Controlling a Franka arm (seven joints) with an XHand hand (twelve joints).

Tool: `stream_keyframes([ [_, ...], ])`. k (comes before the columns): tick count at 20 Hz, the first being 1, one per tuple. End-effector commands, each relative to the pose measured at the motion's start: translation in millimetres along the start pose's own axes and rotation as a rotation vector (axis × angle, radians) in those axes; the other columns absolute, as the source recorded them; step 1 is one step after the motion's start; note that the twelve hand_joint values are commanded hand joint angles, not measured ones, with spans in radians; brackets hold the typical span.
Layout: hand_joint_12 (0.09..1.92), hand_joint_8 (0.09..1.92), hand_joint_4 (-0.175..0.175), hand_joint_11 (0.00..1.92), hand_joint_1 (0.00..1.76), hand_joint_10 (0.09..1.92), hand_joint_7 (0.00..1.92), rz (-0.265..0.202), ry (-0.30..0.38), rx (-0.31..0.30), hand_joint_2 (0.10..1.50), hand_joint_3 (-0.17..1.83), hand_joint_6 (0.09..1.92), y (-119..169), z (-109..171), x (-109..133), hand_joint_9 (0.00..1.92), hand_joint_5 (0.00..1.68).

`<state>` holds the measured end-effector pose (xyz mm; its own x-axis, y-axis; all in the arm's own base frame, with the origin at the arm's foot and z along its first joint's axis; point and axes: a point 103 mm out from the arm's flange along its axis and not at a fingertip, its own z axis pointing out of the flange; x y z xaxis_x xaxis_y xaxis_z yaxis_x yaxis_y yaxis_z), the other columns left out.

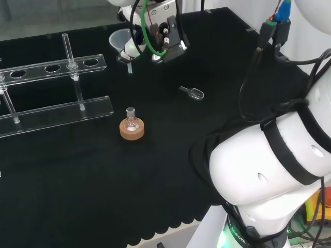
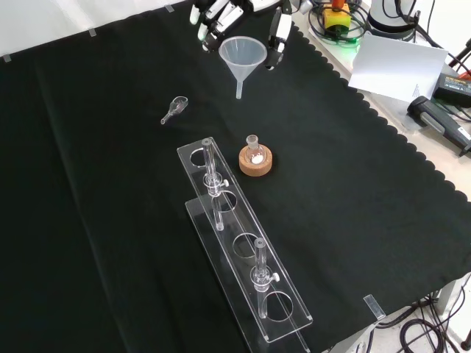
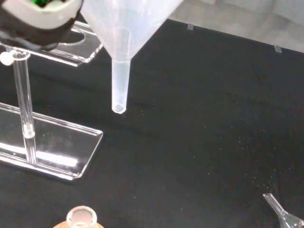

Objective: Put the funnel back on the funnel stand.

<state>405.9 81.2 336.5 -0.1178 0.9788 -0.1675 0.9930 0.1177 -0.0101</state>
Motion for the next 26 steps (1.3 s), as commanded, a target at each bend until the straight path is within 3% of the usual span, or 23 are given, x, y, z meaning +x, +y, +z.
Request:
stream_keyframes([
  [1, 1.04, 0.30, -0.018, 0.00, 0.93, 0.52, 1.08, 0.024, -0.016, 0.008, 0.64, 0.19, 0.09, -8, 2, -16, 0.50, 0.52],
  [15, 1.07, 0.27, -0.015, 0.00, 0.94, 0.49, 1.11, 0.025, 0.000, -0.062, 0.58, 0.32, 0.09, 21, -11, -1, 0.53, 0.54],
  [21, 1.08, 0.26, -0.014, 0.00, 0.94, 0.48, 1.13, 0.017, 0.010, -0.095, 0.55, 0.39, 0.09, 51, -19, -2, 0.54, 0.55],
  [26, 1.08, 0.25, -0.013, 0.00, 0.94, 0.48, 1.13, 0.044, 0.044, -0.147, 0.55, 0.40, 0.09, 82, -35, -3, 0.55, 0.56],
])
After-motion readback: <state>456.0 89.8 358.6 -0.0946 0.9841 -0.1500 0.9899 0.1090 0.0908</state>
